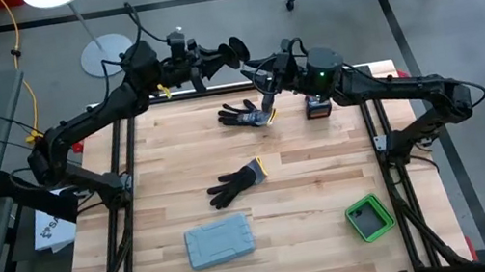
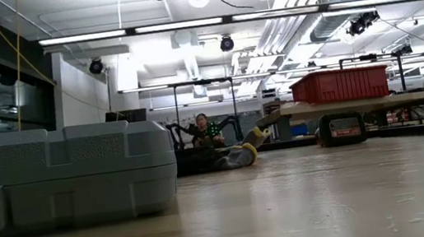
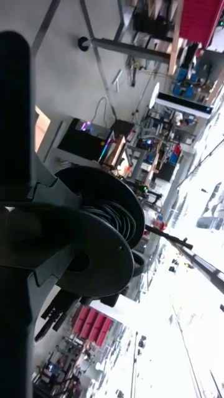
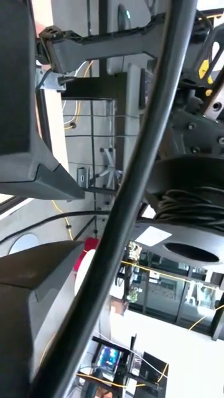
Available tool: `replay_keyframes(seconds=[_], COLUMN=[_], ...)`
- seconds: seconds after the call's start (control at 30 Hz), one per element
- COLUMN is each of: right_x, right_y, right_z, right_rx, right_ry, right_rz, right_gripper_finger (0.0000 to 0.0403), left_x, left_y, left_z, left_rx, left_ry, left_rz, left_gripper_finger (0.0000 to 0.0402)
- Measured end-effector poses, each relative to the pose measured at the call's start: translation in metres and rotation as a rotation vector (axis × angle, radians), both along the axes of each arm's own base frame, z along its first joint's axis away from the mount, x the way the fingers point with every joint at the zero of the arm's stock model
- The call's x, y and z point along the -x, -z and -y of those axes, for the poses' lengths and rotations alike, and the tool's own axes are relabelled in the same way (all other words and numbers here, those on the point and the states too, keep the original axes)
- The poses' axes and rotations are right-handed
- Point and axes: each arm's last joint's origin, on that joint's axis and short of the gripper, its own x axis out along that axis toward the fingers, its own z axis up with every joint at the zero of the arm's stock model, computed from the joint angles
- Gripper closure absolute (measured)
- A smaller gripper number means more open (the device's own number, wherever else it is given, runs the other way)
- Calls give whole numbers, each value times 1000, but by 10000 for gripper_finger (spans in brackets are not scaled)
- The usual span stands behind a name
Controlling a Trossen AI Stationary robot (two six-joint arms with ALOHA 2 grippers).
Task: Coil cords
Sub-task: Uncoil the black wire cable from the black spool
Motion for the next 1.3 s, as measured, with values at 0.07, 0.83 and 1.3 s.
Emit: replay_keyframes(seconds=[0.07,0.83,1.3], right_x=[0,16,43], right_y=[0,-16,-36], right_z=[0,-20,-19], right_rx=[0,-136,-164], right_ry=[-2,-96,-216], right_rz=[0,70,114], right_gripper_finger=[292,401,402], left_x=[-3,11,24], left_y=[2,17,50], left_z=[0,-20,-16], left_rx=[4,86,-4], left_ry=[5,71,99], left_rz=[-5,-162,-519], left_gripper_finger=[354,312,263])
